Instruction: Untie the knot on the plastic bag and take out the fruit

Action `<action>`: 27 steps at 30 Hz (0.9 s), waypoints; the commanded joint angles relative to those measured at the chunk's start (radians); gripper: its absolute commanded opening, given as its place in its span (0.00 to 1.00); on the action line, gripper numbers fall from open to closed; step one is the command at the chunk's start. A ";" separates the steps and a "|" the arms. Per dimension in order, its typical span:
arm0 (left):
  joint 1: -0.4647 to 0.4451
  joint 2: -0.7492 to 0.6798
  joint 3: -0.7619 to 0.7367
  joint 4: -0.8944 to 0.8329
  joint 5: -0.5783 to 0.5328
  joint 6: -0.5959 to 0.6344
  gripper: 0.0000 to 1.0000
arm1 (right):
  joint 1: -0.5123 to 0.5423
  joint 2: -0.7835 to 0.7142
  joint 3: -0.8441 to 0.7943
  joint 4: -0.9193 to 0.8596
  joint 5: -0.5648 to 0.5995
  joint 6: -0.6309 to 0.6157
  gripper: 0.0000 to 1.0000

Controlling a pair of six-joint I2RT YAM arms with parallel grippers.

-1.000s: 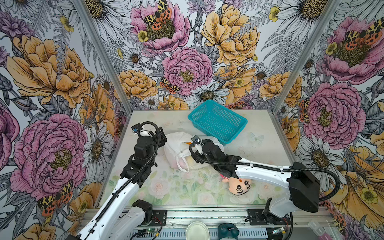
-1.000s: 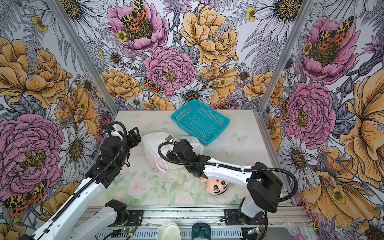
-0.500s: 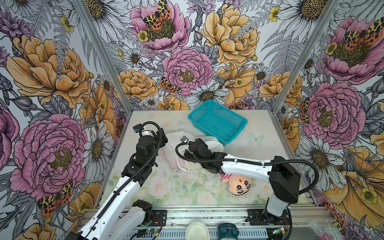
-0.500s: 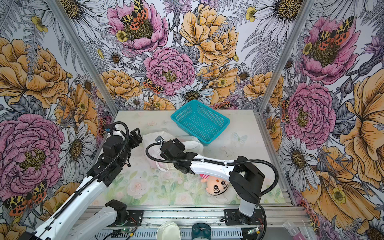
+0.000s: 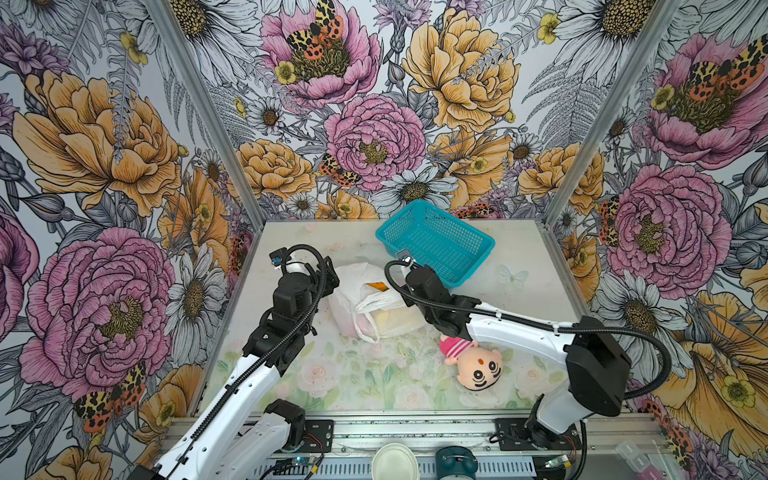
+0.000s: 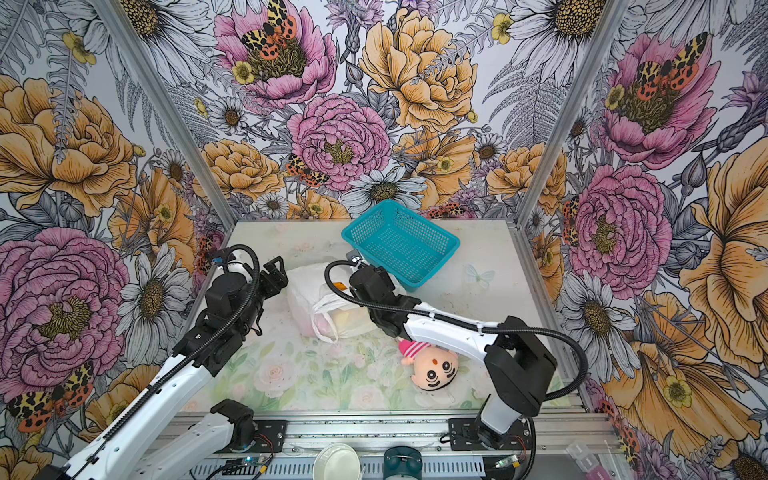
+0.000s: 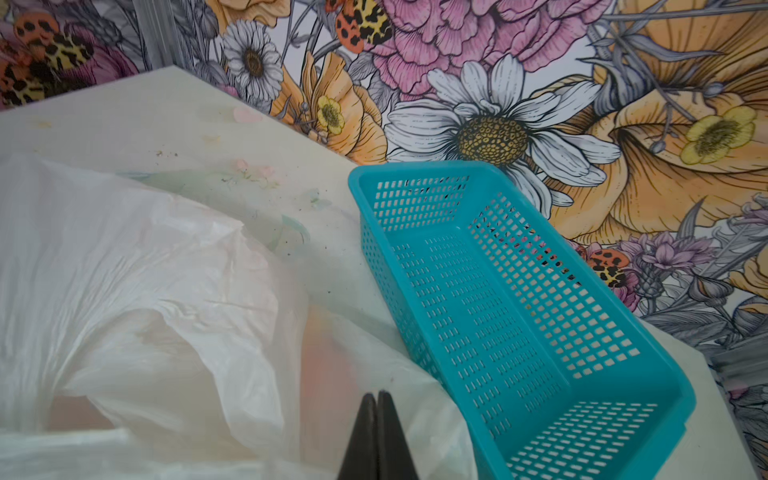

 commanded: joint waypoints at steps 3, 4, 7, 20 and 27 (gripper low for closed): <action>-0.039 -0.025 0.023 -0.013 -0.001 0.046 0.85 | 0.003 -0.141 -0.101 0.106 -0.276 -0.067 0.38; -0.043 -0.027 0.024 -0.013 -0.004 0.046 0.86 | 0.012 -0.138 -0.090 0.073 -0.323 -0.104 0.48; -0.049 -0.028 0.023 -0.015 -0.010 0.051 0.86 | 0.049 -0.086 -0.011 -0.078 -0.380 -0.217 0.68; -0.050 -0.023 0.024 -0.007 -0.016 0.059 0.88 | 0.052 0.234 0.325 -0.332 -0.332 -0.335 0.85; -0.051 -0.027 0.022 -0.001 -0.025 0.063 0.89 | 0.049 0.337 0.419 -0.386 -0.342 -0.345 0.84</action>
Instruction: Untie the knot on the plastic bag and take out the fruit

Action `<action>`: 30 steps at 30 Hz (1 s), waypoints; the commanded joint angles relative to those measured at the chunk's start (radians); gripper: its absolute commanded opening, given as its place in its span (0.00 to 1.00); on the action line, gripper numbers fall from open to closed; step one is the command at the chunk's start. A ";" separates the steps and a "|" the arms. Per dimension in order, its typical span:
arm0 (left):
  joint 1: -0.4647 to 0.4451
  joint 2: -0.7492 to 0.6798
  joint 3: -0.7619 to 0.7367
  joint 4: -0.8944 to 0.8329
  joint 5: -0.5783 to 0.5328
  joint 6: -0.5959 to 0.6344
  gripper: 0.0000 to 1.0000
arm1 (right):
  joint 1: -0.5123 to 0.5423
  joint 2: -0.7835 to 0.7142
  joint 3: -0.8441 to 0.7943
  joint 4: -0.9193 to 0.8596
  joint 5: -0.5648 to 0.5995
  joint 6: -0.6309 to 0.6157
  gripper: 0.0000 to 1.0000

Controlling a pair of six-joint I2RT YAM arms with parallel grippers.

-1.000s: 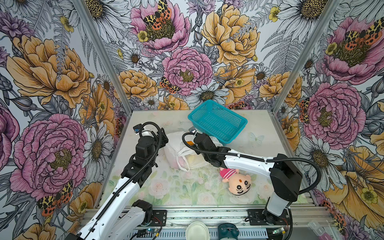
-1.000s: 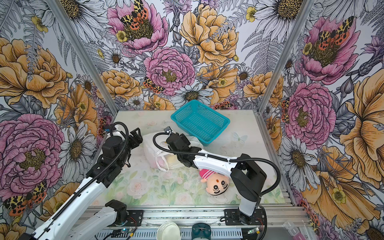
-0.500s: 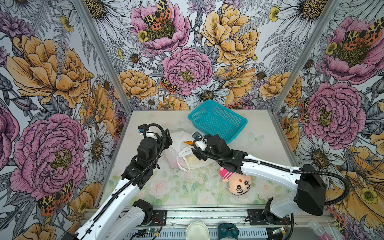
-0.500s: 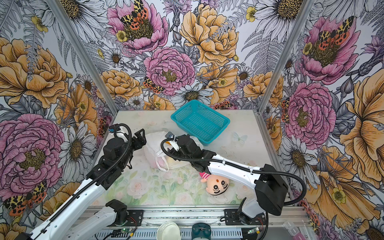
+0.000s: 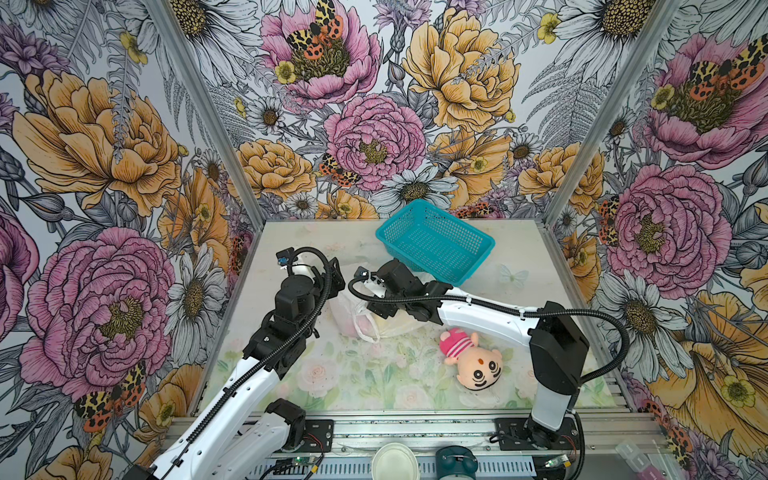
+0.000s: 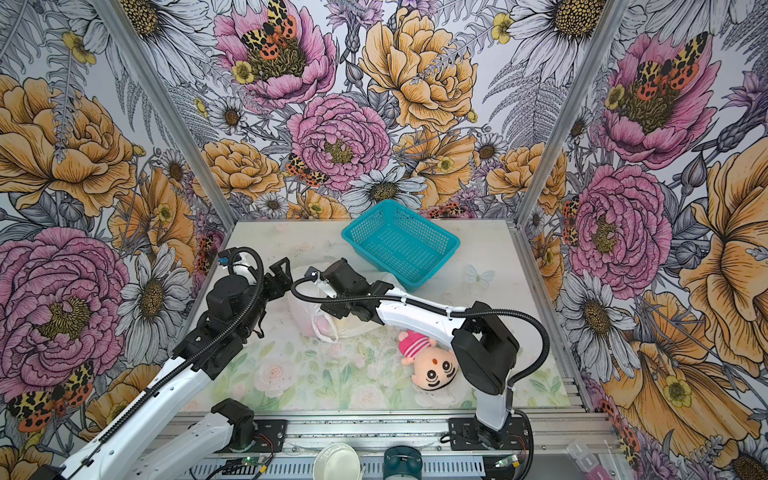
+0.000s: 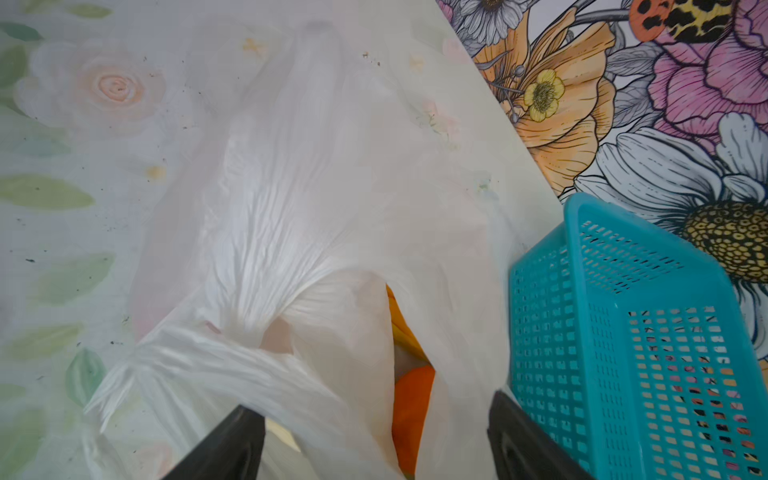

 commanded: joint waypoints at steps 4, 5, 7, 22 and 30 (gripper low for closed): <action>-0.009 -0.005 0.021 0.002 -0.020 0.026 0.89 | -0.009 0.064 0.083 -0.038 0.041 -0.003 0.76; -0.008 -0.004 0.024 0.002 -0.019 0.027 0.89 | -0.010 0.074 0.097 -0.037 0.061 0.004 0.72; -0.007 -0.002 0.024 0.002 -0.019 0.027 0.89 | -0.012 0.089 0.119 -0.036 0.112 0.016 0.55; -0.028 -0.019 0.023 0.001 -0.007 0.032 0.89 | -0.126 -0.343 -0.208 0.278 0.230 0.336 0.00; -0.162 -0.029 0.055 -0.024 -0.073 0.076 0.89 | -0.309 -0.604 -0.474 0.383 0.159 0.589 0.00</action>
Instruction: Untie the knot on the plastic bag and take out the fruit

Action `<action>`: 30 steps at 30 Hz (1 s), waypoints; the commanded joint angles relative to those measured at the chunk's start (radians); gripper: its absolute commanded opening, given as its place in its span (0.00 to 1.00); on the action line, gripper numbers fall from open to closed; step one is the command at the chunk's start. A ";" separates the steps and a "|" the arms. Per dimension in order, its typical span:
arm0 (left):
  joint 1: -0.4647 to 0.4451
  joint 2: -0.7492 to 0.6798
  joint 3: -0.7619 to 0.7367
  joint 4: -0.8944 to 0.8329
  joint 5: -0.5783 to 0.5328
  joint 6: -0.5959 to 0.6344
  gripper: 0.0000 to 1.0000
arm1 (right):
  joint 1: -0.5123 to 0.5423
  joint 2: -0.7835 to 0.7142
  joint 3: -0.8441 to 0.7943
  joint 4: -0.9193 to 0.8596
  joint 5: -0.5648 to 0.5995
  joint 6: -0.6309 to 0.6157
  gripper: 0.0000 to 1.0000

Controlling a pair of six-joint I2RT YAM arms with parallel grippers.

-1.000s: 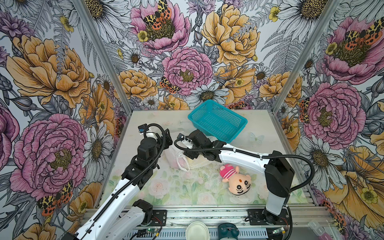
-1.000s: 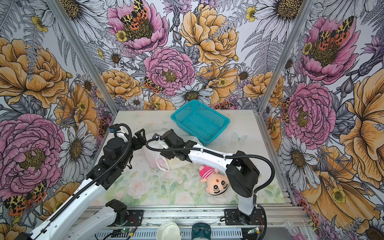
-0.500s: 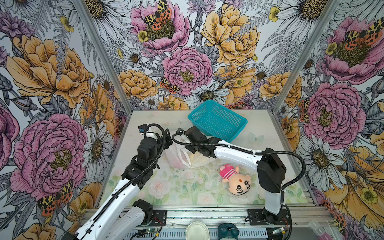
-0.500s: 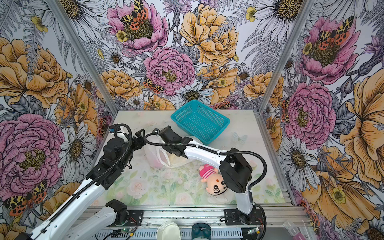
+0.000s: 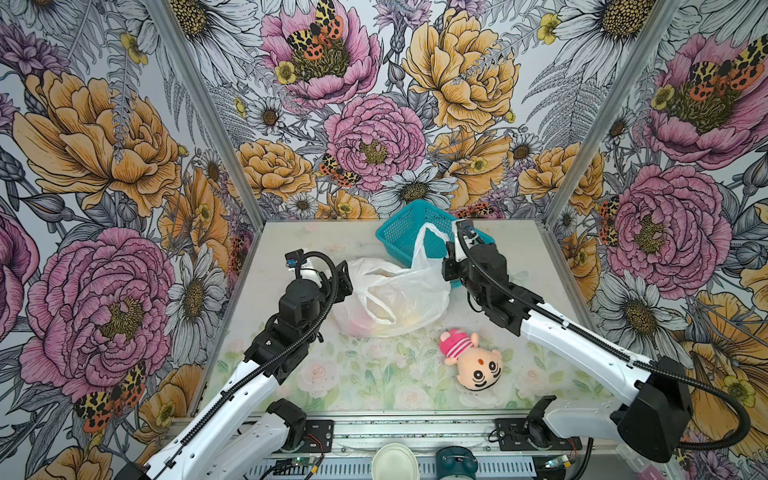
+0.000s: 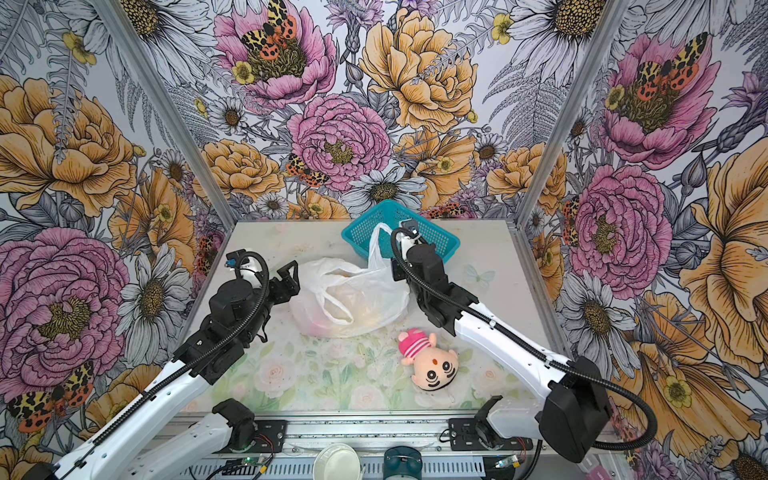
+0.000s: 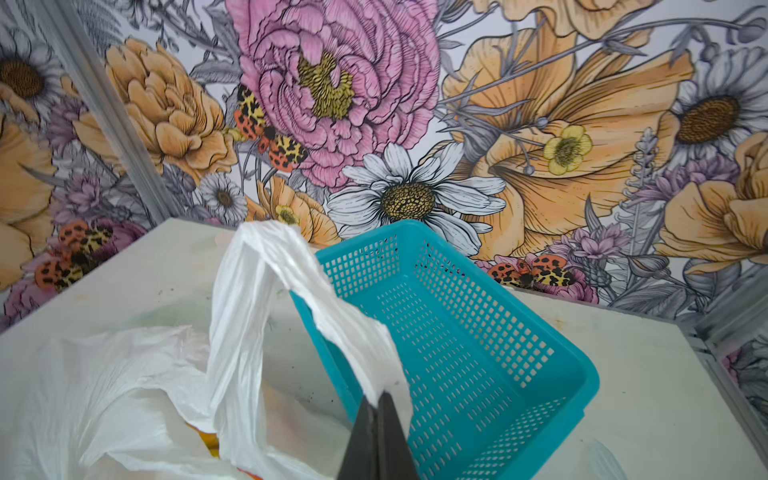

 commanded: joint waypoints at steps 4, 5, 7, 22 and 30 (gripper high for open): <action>-0.167 -0.004 0.091 -0.130 -0.089 0.053 0.89 | -0.117 -0.040 -0.076 0.021 -0.059 0.221 0.00; -0.201 -0.006 0.092 -0.154 -0.107 0.058 0.89 | -0.137 -0.037 -0.075 0.015 -0.081 0.240 0.00; -0.260 -0.010 0.087 -0.180 -0.136 0.080 0.89 | -0.154 -0.029 -0.074 0.015 -0.099 0.257 0.00; -0.547 0.179 0.097 -0.078 -0.458 0.365 0.99 | -0.237 -0.039 -0.071 -0.017 -0.100 0.283 0.00; -0.544 0.369 0.220 -0.122 -0.457 0.444 0.99 | -0.260 -0.068 -0.077 -0.028 -0.125 0.287 0.00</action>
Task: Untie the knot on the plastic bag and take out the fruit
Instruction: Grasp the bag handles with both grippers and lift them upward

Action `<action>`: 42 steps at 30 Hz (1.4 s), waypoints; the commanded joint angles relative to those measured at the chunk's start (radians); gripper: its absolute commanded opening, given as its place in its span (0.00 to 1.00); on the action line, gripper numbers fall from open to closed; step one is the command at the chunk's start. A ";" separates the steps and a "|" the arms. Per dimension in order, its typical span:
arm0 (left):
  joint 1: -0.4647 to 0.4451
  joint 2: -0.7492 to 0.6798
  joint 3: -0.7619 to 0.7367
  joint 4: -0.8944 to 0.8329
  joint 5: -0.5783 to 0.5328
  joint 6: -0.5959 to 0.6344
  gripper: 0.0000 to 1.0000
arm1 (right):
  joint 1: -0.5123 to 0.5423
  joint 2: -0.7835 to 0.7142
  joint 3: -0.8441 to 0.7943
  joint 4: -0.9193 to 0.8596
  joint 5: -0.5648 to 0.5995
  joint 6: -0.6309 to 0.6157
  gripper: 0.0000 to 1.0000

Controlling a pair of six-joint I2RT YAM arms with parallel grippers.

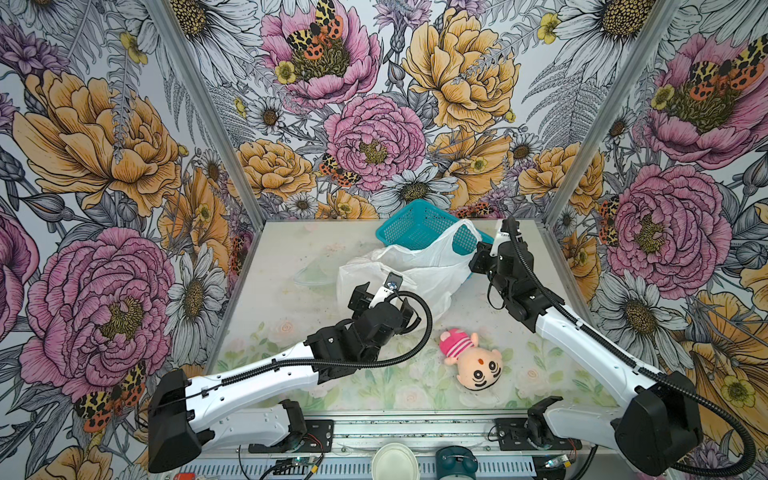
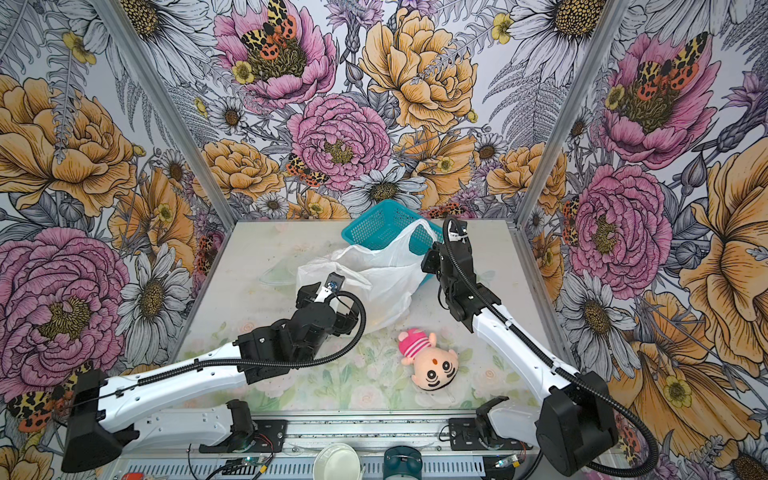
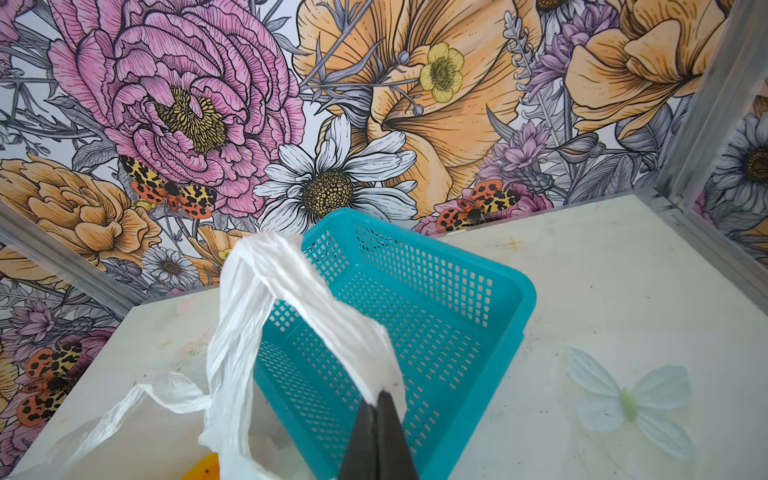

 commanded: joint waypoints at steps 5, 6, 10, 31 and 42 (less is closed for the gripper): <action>0.028 0.119 0.117 -0.054 -0.044 0.067 0.99 | -0.021 -0.051 -0.007 -0.011 -0.029 0.017 0.00; 0.029 0.126 0.121 -0.055 -0.043 0.072 0.99 | -0.023 -0.050 -0.007 -0.011 -0.032 0.017 0.00; 0.081 0.155 0.151 -0.085 0.007 0.075 0.99 | -0.032 -0.051 -0.008 -0.011 -0.056 0.027 0.00; 0.260 0.402 0.444 -0.087 0.257 0.168 0.99 | -0.032 -0.057 -0.036 0.012 -0.166 0.070 0.00; 0.315 0.438 0.551 -0.087 0.234 0.120 0.08 | -0.032 -0.082 -0.056 0.015 -0.175 0.080 0.00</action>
